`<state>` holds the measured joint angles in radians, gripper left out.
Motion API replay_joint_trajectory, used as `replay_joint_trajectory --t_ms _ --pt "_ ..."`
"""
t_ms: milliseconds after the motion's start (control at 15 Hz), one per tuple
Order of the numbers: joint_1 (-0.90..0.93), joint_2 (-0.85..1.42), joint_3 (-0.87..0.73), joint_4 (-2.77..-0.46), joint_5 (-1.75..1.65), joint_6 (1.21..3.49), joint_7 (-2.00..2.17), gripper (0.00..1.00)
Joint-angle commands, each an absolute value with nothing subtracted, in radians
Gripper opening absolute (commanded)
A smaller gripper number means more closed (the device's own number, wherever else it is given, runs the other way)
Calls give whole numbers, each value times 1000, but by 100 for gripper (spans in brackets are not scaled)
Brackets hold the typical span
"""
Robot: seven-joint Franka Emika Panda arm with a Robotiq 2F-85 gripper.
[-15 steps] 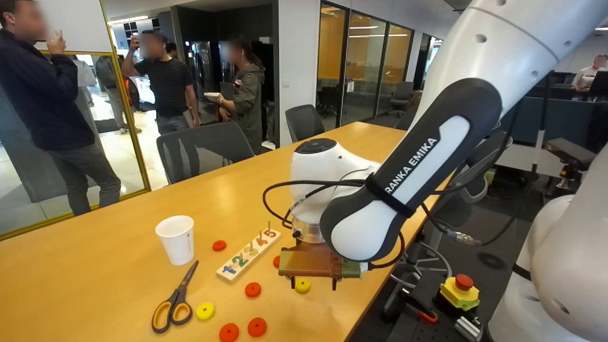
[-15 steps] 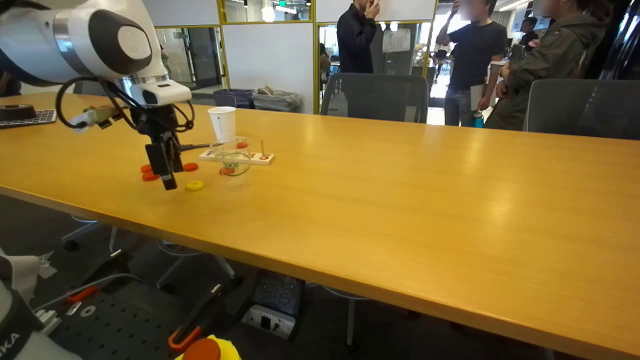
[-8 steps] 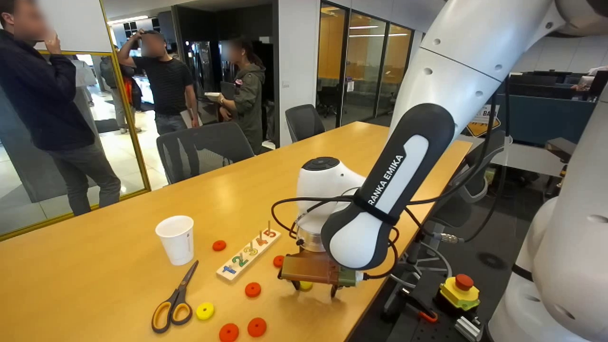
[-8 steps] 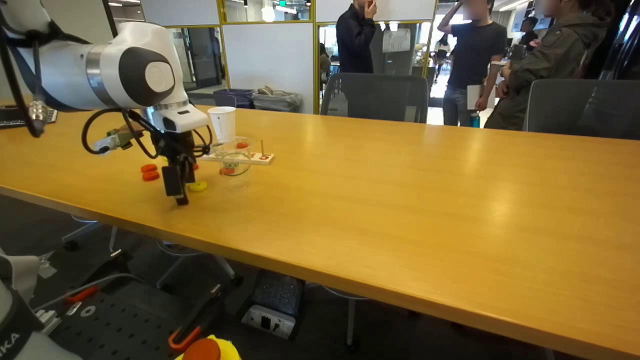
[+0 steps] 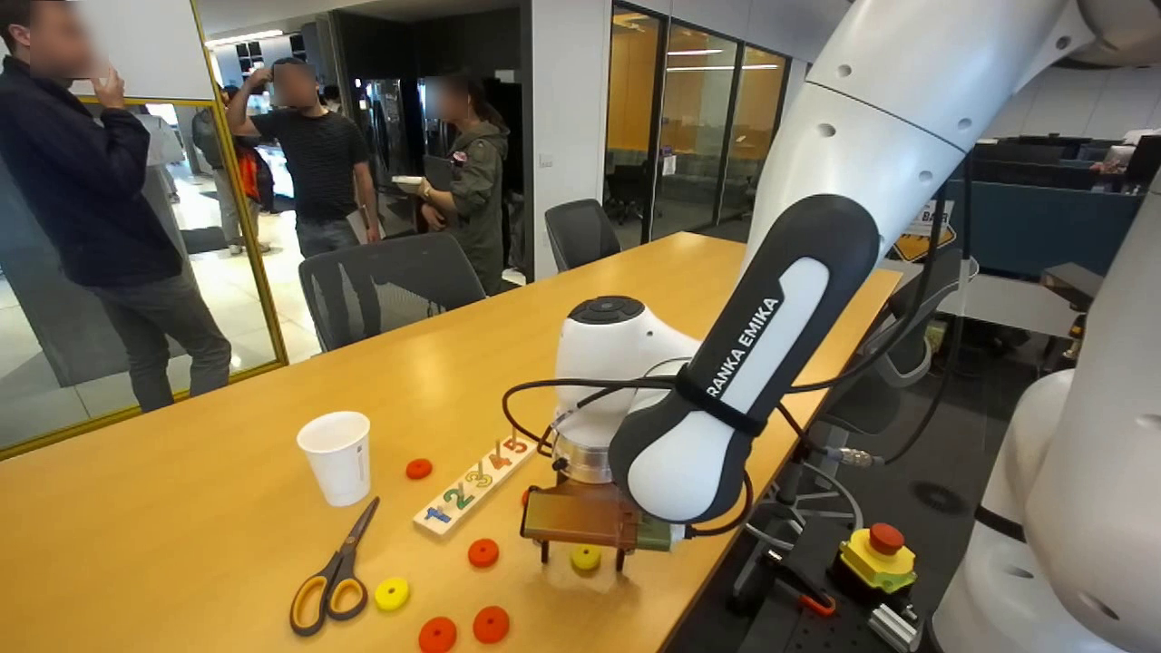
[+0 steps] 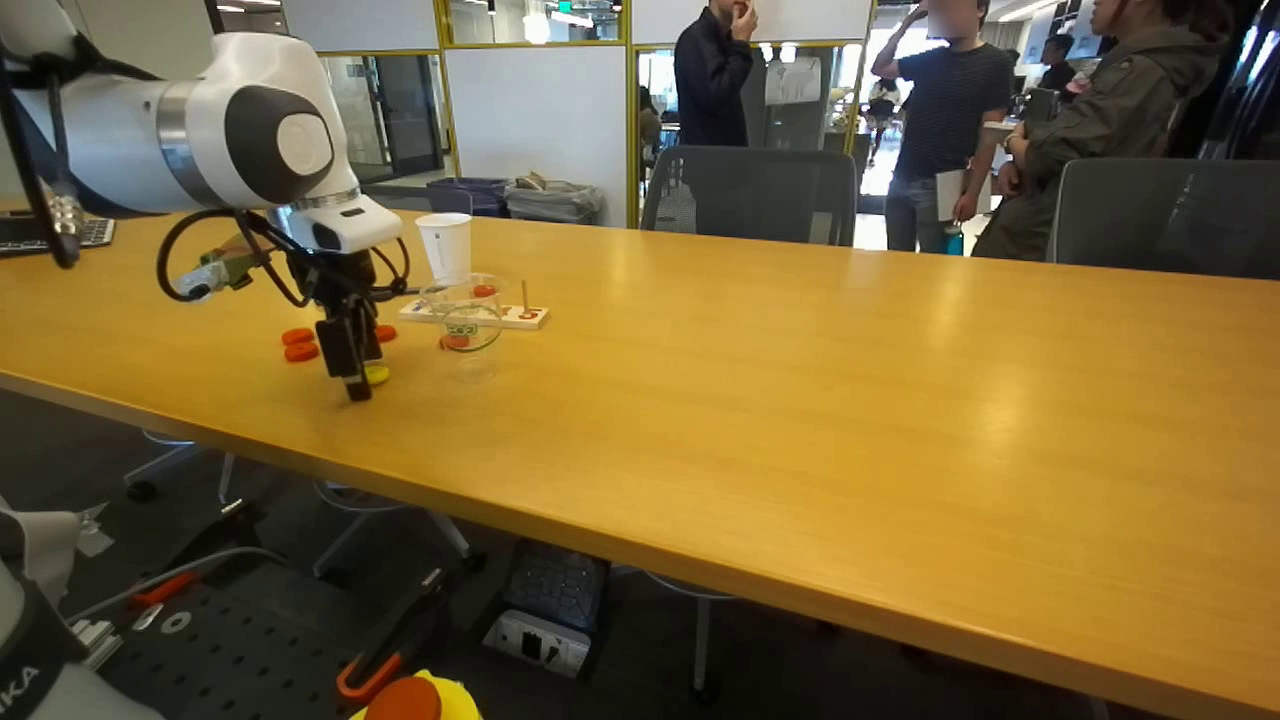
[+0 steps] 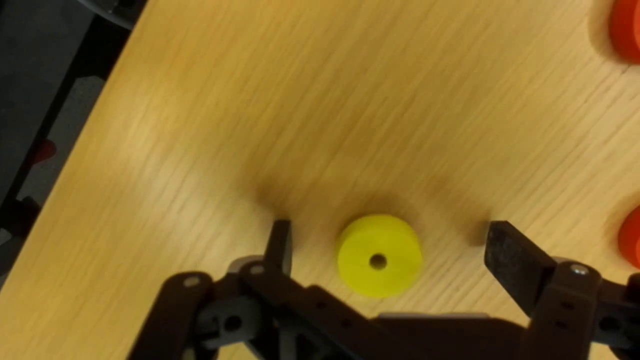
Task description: Put the yellow discs in the clear cup and the orange discs into the white cup
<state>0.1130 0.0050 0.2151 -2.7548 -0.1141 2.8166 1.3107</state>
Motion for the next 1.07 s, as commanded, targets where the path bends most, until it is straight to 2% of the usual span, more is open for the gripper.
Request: replay_joint_trajectory --t_ms 0,1000 --pt "143 -13 200 -2754 -152 2831 1348 100" --pt "108 -10 204 -2753 -241 2824 1369 100"
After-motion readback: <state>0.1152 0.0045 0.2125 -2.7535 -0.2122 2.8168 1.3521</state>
